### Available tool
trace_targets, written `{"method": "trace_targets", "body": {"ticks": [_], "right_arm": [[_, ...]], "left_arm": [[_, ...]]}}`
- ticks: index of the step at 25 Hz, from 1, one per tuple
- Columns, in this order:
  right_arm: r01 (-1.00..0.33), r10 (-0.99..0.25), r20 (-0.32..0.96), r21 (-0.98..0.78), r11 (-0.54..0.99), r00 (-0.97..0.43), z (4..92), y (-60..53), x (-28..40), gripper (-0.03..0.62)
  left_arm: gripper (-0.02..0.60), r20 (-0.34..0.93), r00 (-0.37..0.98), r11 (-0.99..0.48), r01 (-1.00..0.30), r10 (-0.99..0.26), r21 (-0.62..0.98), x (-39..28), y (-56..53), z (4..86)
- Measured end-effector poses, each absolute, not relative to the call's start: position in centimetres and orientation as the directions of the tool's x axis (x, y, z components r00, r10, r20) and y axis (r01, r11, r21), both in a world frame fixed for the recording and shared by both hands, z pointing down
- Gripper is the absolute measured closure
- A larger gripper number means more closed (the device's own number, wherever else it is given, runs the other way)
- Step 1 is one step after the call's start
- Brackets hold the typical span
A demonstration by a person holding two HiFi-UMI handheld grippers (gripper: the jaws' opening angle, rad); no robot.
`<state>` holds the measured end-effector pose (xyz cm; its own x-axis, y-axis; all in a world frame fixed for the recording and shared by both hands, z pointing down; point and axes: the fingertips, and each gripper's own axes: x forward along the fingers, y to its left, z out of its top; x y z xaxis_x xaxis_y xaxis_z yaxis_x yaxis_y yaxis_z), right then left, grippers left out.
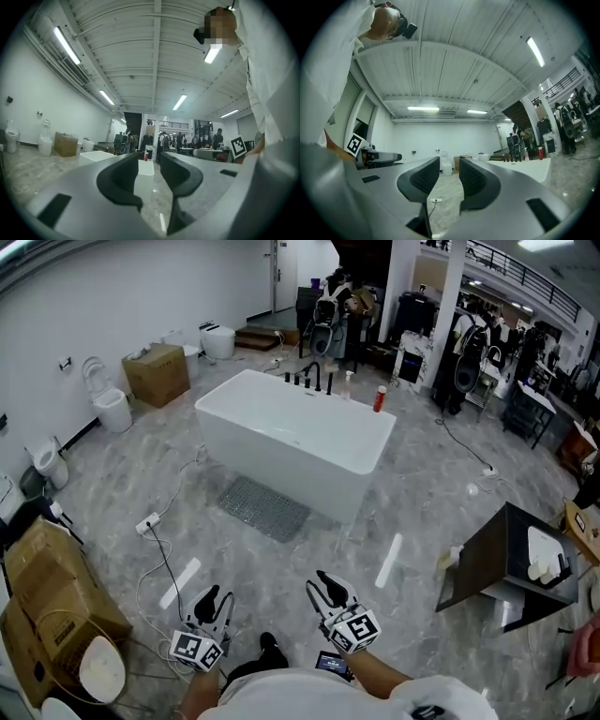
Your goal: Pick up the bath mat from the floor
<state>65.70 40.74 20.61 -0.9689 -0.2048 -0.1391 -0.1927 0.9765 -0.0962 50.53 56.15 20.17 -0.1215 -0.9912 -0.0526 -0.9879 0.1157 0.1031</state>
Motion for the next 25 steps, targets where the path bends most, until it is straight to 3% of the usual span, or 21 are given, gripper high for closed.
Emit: {"method": "trace_targets", "body": {"ticks": [17,25], "right_arm": [[-0.16,-0.161,-0.153,-0.022,0.987,-0.975,17.9,32.6,47.2,0.448],[-0.172,-0.177,-0.108,-0.055,0.984,-0.978,19.3,29.8,42.5,0.449]], "left_arm": [[0.434,-0.102,-0.201,0.188,-0.974,-0.974,0.124,31.0,49.7,19.9],[0.434,-0.09,-0.2,0.185,-0.971,-0.976,0.154,25.6,46.5,20.8]]}}
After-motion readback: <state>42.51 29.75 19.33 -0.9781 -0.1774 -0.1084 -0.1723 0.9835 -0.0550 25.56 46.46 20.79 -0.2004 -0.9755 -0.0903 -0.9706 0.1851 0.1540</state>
